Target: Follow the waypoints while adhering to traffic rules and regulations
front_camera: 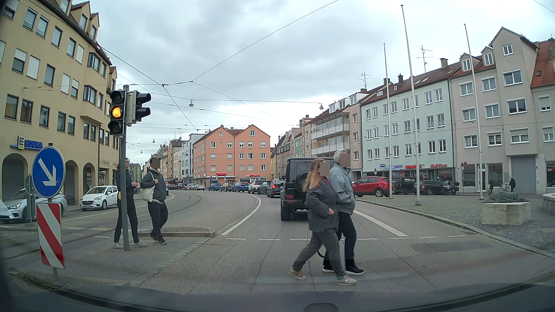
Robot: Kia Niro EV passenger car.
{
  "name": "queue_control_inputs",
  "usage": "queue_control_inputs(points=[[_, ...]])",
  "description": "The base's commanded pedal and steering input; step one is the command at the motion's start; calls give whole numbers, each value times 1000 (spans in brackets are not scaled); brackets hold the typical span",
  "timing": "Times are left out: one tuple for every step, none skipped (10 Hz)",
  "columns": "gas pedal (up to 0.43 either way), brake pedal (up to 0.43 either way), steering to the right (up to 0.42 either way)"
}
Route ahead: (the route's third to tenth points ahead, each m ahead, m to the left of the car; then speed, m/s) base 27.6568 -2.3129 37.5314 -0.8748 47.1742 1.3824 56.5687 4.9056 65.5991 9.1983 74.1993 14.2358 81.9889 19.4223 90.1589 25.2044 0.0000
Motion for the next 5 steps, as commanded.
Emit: queue_control_inputs(points=[[0,207,20],[0,207,20],[0,207,20],[0,207,20],[0,207,20]])
